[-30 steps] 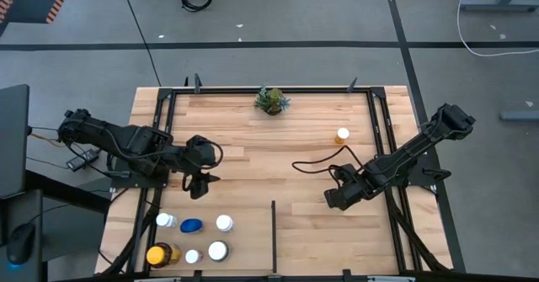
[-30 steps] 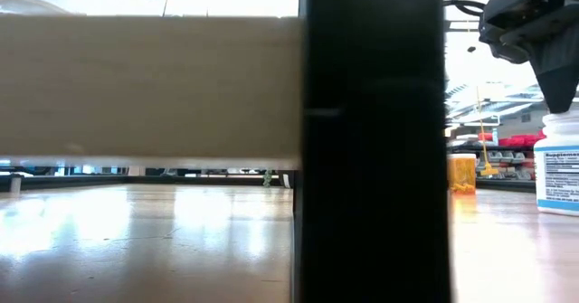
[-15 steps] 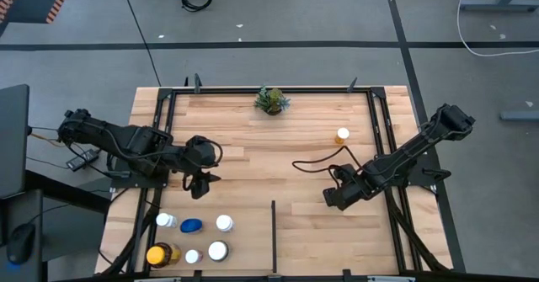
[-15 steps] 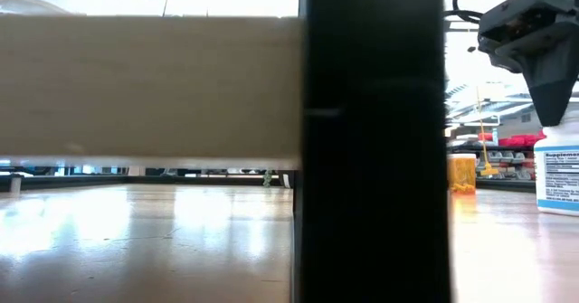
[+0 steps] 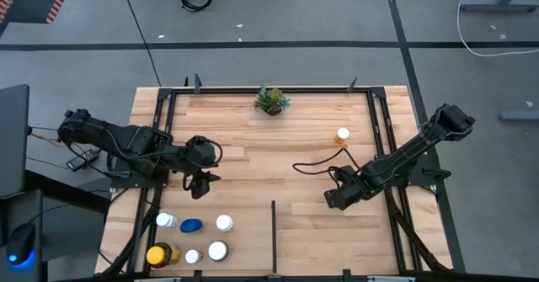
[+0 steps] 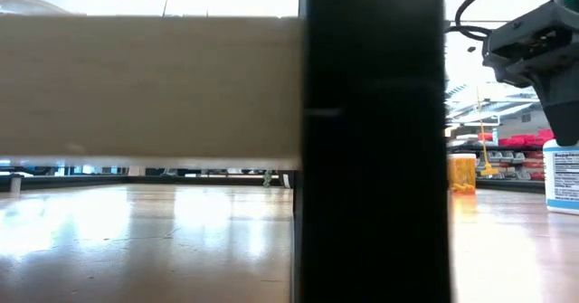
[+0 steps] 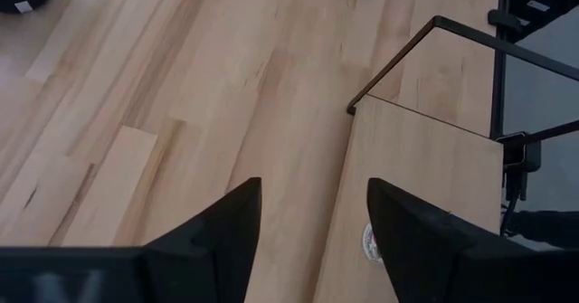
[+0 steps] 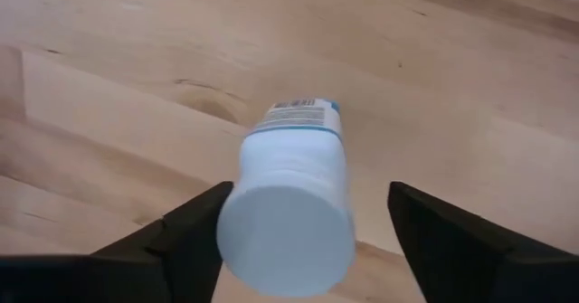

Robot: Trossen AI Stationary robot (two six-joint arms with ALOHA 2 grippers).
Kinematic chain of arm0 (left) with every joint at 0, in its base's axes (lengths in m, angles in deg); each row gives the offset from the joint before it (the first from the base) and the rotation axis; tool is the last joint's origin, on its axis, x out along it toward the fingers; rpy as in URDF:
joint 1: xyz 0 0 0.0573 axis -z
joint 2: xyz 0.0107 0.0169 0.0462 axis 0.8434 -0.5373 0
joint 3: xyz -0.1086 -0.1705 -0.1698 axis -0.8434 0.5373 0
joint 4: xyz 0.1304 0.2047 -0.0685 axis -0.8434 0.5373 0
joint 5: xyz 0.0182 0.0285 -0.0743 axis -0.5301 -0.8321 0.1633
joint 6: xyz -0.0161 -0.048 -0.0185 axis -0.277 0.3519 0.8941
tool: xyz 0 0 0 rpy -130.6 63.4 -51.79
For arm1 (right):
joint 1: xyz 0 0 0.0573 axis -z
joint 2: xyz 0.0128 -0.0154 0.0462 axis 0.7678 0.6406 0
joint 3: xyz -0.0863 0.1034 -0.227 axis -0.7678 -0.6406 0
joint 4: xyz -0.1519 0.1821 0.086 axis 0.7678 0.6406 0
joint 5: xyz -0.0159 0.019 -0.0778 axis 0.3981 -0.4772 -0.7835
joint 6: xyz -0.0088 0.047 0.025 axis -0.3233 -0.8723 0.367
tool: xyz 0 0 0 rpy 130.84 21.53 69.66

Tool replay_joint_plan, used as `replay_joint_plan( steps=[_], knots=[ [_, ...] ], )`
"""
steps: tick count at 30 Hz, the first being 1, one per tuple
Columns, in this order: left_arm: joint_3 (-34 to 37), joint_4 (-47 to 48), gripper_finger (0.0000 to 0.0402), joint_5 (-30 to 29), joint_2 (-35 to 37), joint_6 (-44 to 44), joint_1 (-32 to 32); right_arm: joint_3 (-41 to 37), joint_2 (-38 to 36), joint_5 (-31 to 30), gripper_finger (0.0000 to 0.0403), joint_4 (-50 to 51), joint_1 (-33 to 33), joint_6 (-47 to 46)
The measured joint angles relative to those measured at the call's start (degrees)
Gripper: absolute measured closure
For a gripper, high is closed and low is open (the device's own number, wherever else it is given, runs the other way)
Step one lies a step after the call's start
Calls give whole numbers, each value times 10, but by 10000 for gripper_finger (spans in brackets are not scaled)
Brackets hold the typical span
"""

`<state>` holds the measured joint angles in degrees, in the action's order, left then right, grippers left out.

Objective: Pick and place medicine bottles onto shelf by color
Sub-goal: Put the white and blue medicine bottle on the shelf

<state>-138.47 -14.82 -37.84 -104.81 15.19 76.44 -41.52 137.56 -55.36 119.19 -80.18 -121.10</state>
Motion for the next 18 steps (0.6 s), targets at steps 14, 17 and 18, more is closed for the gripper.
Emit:
replay_joint_plan(
  steps=[14, 17, 18],
  knots=[
    [0, 0, 198, 0, 0, 11, 0, 0, 0, -1, 223, -1, 0, 17],
    [0, 0, 198, 0, 0, 12, 0, 6, 0, -1, 222, -5, 3, 17],
    [0, 0, 198, 0, 0, 12, 0, 11, 0, -1, 219, -8, 7, 18]
  ],
)
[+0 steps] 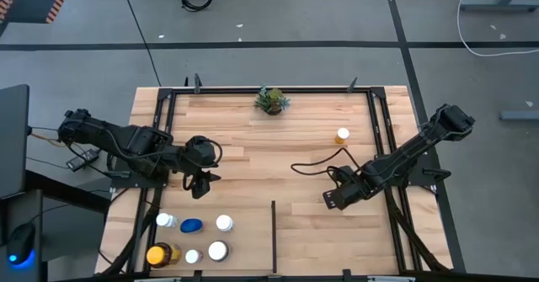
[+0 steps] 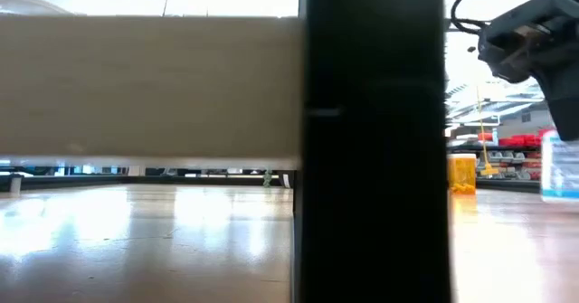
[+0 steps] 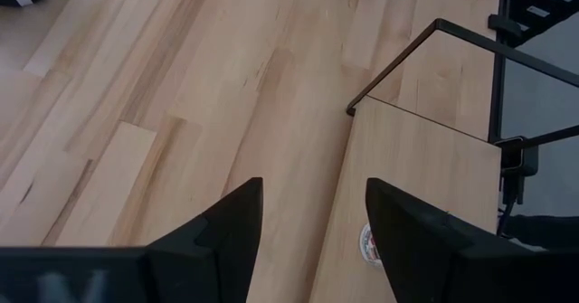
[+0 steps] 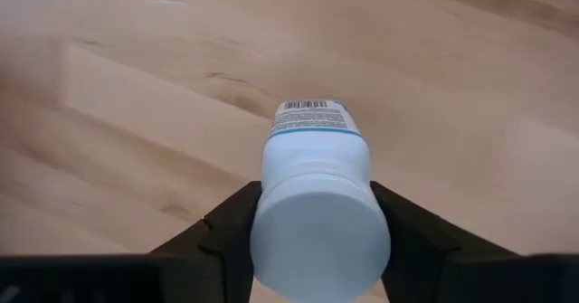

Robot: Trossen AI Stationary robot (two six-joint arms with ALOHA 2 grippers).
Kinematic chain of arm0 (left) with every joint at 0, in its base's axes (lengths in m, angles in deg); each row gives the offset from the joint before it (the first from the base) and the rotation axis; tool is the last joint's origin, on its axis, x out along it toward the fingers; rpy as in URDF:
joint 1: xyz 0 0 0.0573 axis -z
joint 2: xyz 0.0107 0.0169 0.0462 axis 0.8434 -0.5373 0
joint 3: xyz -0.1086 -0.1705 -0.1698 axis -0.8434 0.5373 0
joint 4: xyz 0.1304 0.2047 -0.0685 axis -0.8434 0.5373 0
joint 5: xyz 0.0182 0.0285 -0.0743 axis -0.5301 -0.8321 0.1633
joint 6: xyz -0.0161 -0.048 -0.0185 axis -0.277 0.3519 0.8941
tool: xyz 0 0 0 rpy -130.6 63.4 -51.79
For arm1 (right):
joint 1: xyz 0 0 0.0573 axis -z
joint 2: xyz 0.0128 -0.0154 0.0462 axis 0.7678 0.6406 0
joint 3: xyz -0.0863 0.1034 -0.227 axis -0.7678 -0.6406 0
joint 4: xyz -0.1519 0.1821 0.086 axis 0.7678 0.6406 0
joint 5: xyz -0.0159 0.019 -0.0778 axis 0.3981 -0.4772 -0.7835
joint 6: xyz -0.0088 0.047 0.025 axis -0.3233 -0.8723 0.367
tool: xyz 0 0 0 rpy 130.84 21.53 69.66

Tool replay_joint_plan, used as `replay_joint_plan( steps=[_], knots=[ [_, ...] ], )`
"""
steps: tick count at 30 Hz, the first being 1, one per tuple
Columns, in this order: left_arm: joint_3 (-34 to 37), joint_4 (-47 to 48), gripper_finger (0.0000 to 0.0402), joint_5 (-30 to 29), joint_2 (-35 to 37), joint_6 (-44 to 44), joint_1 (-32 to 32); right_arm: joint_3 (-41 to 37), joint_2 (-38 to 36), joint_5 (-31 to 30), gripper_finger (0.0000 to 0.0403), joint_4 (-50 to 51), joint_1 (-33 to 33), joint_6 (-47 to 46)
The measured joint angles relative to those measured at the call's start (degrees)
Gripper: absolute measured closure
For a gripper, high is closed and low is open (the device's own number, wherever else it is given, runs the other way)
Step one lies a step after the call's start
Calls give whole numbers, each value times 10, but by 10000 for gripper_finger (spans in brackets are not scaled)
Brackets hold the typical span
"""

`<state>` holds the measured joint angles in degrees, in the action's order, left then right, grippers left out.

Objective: Pick and place medicine bottles onto shelf by color
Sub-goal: Put the white and blue medicine bottle on the shelf

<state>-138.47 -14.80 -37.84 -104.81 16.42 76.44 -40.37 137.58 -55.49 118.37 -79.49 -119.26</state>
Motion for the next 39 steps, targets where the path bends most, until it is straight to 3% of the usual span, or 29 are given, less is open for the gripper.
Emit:
replay_joint_plan(
  steps=[7, 17, 28, 39],
  knots=[
    [0, 0, 202, 0, 0, -3, 0, 48, 0, -27, 219, -2, 75, 90],
    [0, 0, 204, 0, 0, -3, 0, 135, 15, -24, 218, 5, 208, 341],
    [0, 9, 209, 0, 0, -3, 1, 332, 201, 0, 218, 77, 259, 563],
    [0, 12, 211, 0, 0, -4, 0, 407, 320, 26, 218, 84, 279, 593]
  ],
)
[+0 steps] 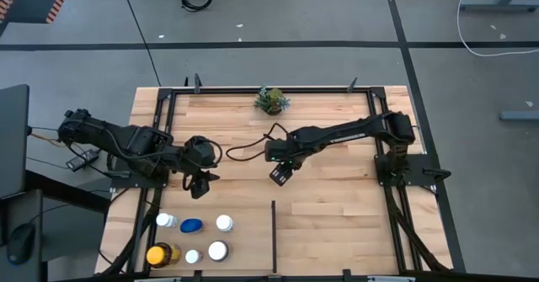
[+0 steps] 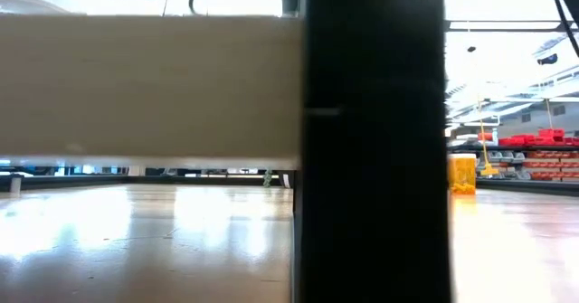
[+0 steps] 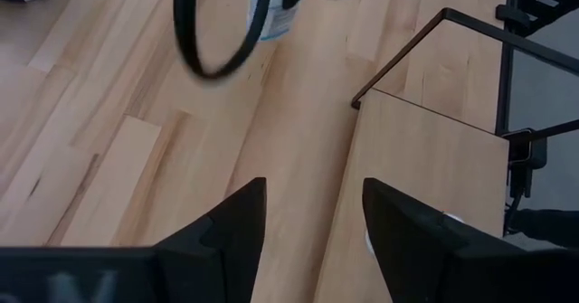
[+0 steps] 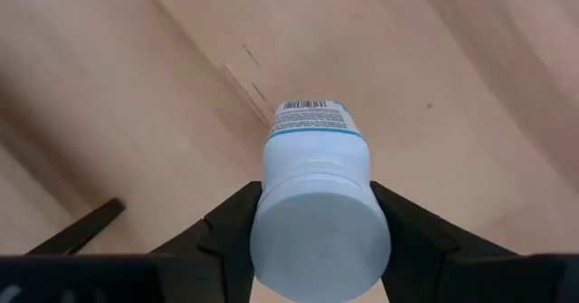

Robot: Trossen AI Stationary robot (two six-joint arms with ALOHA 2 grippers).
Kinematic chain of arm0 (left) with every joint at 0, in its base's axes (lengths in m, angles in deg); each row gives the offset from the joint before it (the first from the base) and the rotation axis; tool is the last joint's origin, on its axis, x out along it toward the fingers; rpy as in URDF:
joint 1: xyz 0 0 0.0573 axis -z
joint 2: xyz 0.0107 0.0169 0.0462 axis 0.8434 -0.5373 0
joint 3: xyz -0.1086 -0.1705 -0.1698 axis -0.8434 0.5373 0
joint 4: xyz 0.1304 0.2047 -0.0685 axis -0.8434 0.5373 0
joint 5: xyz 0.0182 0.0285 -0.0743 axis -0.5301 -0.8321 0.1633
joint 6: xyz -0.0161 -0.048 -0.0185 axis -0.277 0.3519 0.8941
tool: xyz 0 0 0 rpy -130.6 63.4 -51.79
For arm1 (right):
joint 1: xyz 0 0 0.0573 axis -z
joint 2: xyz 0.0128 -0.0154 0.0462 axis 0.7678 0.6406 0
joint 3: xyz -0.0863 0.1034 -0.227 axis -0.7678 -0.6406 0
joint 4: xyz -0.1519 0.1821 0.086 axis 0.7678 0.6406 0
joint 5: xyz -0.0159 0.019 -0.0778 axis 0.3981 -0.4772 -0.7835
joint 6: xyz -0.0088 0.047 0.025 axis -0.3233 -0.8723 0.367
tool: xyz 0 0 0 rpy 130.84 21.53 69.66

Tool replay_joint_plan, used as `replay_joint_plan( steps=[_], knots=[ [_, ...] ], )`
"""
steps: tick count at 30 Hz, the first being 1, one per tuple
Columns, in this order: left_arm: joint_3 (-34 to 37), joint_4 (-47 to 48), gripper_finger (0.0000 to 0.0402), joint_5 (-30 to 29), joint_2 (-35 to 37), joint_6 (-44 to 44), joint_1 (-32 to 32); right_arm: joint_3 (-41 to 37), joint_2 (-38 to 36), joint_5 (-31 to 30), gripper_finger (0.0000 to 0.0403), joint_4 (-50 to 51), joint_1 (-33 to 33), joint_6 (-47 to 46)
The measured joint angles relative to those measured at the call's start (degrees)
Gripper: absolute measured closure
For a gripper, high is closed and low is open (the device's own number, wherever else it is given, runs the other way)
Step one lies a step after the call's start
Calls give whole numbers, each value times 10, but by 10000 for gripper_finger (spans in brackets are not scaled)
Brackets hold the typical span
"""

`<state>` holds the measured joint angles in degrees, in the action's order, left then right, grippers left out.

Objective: Pick and place medicine bottles onto shelf by color
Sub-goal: Put the white and blue medicine bottle on the shelf

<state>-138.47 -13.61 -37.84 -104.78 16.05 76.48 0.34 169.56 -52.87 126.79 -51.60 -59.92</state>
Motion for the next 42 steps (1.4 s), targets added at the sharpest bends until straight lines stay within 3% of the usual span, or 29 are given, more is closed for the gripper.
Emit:
replay_joint_plan(
  steps=[12, 18, 28, 33, 39, 42],
  knots=[
    [0, -1, 213, 0, 0, -4, 0, 0, 33, 14, 204, -4, 7, -30],
    [0, -1, 208, 0, 0, -4, 0, -1, 25, 14, 171, -6, 7, -31],
    [0, -28, 200, -3, 0, -29, -5, -1, -57, -38, 94, 23, 8, -27],
    [0, -82, 196, -34, -2, -65, -32, -4, -108, -112, 87, 111, 22, -49],
    [-1, -168, 184, -35, -21, -106, -93, -53, -149, -103, 86, 154, 72, -73],
    [0, -199, 178, -8, -40, -136, -121, -94, -178, -90, 87, 155, 96, -85]
  ],
)
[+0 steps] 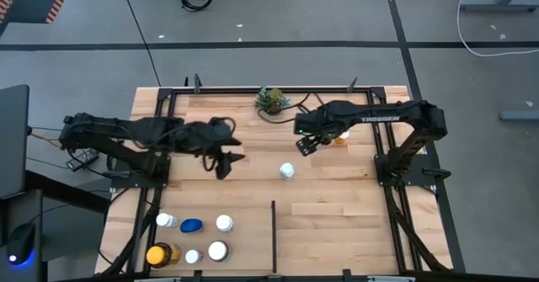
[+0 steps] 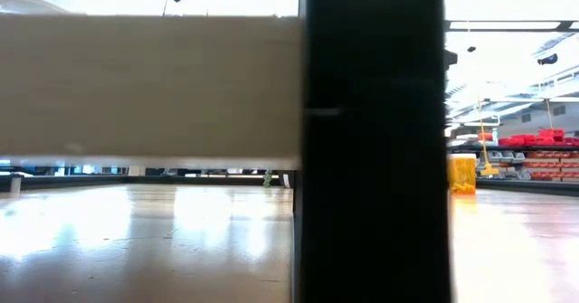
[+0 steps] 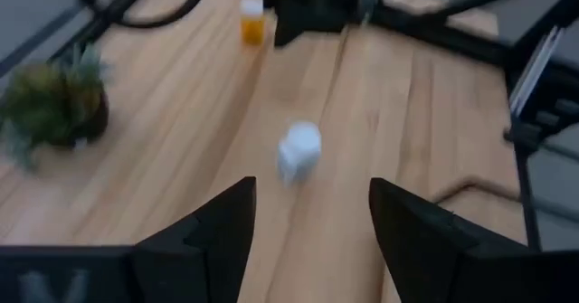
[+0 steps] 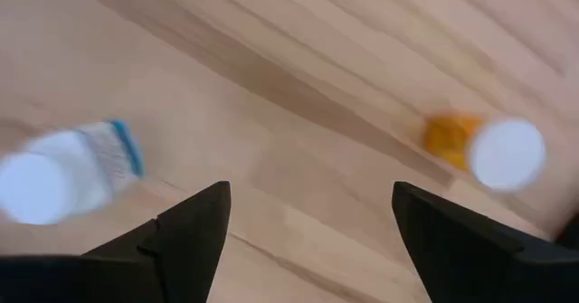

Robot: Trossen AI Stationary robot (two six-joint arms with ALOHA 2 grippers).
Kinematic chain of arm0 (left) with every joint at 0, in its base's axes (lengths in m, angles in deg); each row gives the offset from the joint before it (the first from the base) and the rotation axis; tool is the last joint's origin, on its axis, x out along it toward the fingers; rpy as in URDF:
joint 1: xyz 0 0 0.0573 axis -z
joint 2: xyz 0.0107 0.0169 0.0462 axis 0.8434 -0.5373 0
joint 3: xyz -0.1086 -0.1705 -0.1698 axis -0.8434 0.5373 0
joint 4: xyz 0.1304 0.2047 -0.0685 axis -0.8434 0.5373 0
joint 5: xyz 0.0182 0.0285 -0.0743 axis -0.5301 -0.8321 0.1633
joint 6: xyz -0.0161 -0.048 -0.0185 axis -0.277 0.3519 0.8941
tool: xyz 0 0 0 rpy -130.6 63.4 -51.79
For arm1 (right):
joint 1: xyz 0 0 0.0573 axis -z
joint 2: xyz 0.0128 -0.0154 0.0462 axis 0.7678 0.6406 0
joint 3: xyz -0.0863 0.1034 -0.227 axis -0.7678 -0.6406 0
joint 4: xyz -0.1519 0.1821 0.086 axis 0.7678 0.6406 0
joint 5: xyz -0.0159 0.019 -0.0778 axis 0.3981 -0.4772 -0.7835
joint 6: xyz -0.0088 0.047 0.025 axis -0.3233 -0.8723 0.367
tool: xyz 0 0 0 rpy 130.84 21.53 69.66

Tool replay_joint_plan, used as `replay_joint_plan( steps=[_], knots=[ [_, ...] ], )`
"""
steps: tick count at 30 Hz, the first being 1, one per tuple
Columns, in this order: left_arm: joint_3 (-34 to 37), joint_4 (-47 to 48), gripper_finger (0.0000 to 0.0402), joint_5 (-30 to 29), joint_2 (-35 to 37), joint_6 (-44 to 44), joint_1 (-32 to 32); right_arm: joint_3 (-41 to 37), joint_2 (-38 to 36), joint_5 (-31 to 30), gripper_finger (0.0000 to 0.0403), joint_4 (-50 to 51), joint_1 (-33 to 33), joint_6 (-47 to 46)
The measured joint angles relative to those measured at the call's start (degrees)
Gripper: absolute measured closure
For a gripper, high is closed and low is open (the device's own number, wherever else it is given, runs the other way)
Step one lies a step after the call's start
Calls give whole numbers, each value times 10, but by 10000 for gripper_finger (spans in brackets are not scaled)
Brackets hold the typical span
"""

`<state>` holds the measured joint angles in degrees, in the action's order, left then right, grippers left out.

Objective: Pick and place medicine bottles onto shelf by color
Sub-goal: Put the white and blue medicine bottle on the shelf

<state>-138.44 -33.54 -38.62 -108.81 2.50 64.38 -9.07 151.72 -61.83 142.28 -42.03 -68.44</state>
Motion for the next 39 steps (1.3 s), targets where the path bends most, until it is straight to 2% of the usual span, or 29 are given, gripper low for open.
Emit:
replay_joint_plan(
  steps=[4, 11, 19, 26, 30, 39],
  knots=[
    [-15, -26, 170, 54, -34, -30, -35, -62, -53, 9, 89, -3, 26, -17],
    [-88, -26, 158, 95, -132, -87, -73, -175, -148, 17, 89, -11, 66, -61],
    [-203, -23, 143, 127, -265, -108, -105, -268, -192, 24, 89, -63, 127, -10],
    [-305, 6, 135, 164, -382, -135, -116, -281, -194, 38, 89, -99, 201, 93],
    [-341, 30, 126, 175, -436, -178, -115, -282, -197, 40, 89, -98, 232, 140],
    [-353, 42, 106, 203, -472, -248, -119, -282, -197, 45, 89, -108, 261, 181]
  ],
)
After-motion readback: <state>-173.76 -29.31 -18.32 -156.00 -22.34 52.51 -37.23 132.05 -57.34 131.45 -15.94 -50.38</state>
